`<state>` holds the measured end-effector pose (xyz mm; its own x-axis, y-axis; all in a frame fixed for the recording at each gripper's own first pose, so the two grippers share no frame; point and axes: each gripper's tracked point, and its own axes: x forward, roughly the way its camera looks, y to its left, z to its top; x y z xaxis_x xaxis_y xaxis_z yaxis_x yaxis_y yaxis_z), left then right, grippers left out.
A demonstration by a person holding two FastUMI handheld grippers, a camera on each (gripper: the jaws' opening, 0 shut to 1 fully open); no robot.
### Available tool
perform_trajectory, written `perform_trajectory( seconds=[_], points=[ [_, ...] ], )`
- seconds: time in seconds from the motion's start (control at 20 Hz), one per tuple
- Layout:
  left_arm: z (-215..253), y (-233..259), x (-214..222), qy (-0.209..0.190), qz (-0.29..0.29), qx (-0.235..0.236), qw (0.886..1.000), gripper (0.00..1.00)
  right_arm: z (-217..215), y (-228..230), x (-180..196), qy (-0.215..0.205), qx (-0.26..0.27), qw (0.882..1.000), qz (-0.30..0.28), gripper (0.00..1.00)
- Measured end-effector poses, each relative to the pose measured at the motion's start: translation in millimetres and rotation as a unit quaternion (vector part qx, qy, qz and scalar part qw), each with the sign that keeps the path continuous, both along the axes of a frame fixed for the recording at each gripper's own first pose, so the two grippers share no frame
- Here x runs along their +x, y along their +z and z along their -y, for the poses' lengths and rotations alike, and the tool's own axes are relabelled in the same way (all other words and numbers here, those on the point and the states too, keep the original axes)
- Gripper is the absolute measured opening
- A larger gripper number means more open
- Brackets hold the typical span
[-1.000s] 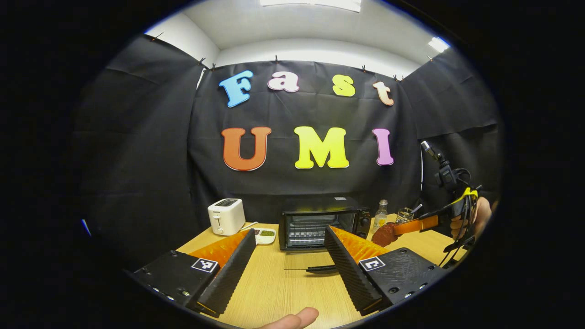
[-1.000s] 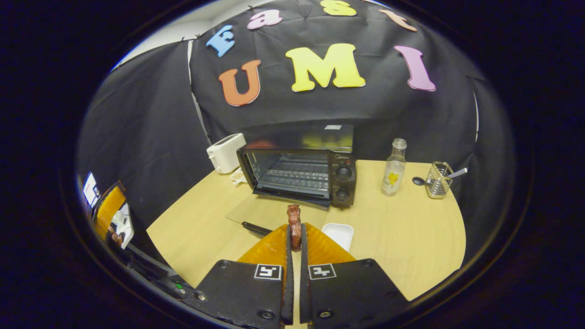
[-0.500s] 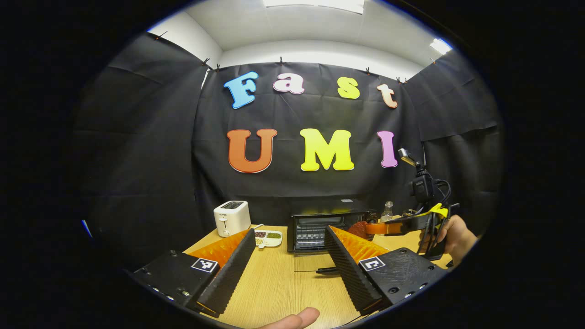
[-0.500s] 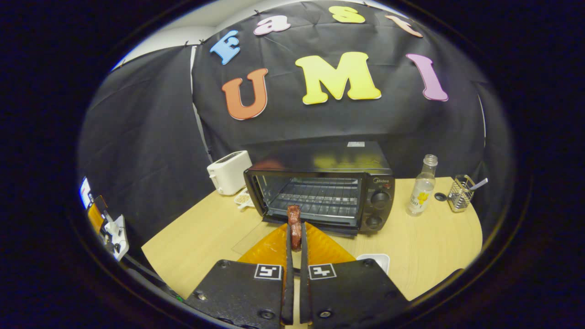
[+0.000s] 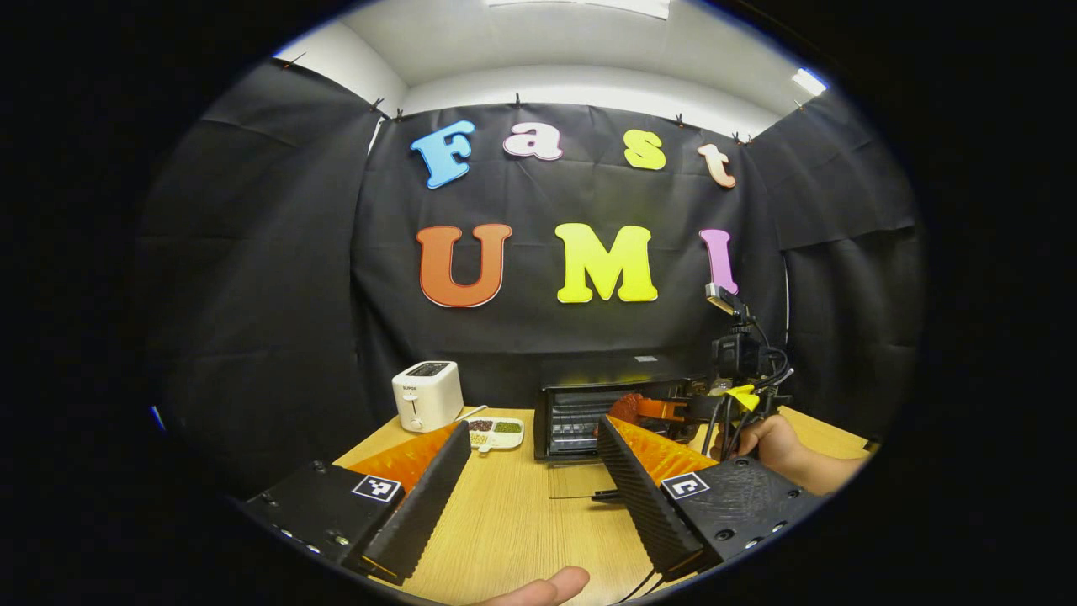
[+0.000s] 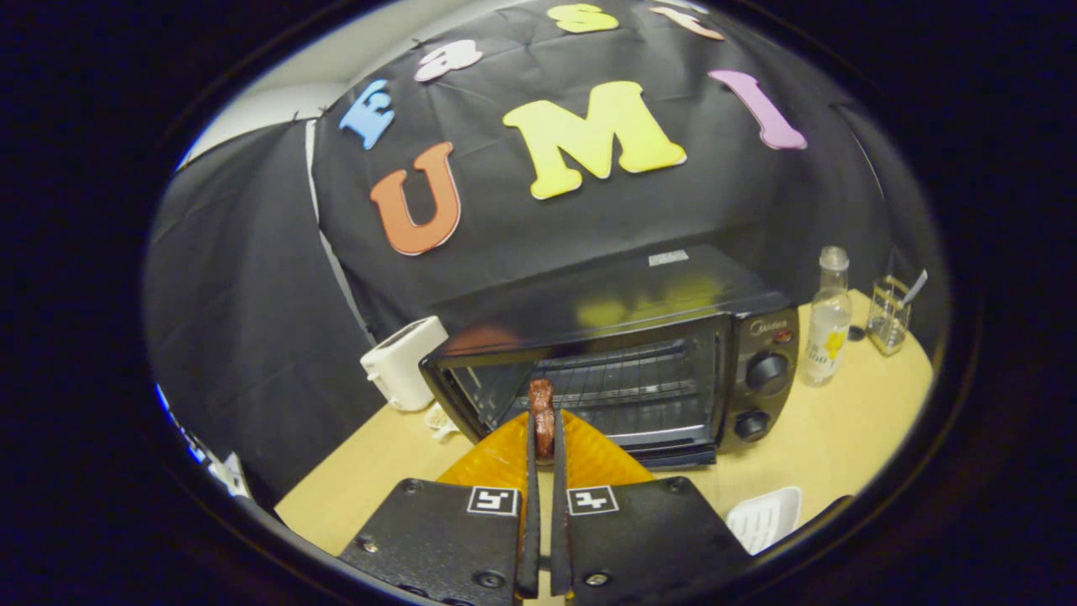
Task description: Open the electric oven with the left hand, put the food in, and close the electric oven.
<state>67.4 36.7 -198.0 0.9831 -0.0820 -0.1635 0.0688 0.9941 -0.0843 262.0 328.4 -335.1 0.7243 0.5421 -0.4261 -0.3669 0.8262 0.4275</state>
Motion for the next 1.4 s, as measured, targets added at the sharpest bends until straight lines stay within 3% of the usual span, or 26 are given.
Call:
perform_trajectory(
  seconds=[0.15, 0.35, 0.5, 0.65, 0.9, 1.05, 1.15, 1.25, 1.4],
  points=[
    [-6.3, -11.0, 6.5, 0.004, -0.01, 0.005, 1.0, 0.96, -7.3, -18.1, 30.5, -0.039, 0.083, 0.994, -0.056, 0.08],
    [-12.9, -17.5, 10.2, 0.003, -0.019, -0.004, 1.0, 0.96, -16.3, -35.6, 70.7, -0.091, 0.17, 0.976, -0.101, 0.08],
    [-18.5, -24.2, 11.0, 0.006, -0.025, -0.012, 1.0, 0.96, -16.7, -52.9, 90.0, -0.129, 0.187, 0.968, -0.11, 0.08],
    [-24.5, -32.7, 11.0, 0.008, -0.035, -0.012, 0.999, 0.96, -12.5, -65.5, 98.2, -0.145, 0.186, 0.966, -0.103, 0.08],
    [-25.3, -43.1, 9.6, 0.006, -0.047, -0.016, 0.999, 0.96, -2.9, -78.7, 92.5, -0.153, 0.125, 0.976, -0.094, 0.12],
    [-26.4, -46.6, 5.6, 0.008, -0.056, -0.011, 0.998, 0.97, 10.4, -83.7, 89.6, -0.164, 0.039, 0.983, -0.071, 0.18],
    [-26.9, -46.6, 0.9, 0.01, -0.056, -0.009, 0.998, 0.97, 33.0, -82.8, 87.5, -0.193, -0.014, 0.98, -0.052, 0.25],
    [-27.8, -46.8, -4.3, 0.012, -0.059, -0.011, 0.998, 0.96, 47.0, -65.8, 79.4, -0.193, -0.029, 0.981, -0.023, 0.3],
    [-26.8, -45.0, -9.0, 0.017, -0.064, -0.011, 0.998, 0.97, 54.6, -50.2, 57.0, -0.164, -0.038, 0.986, -0.003, 0.54]
  ],
)
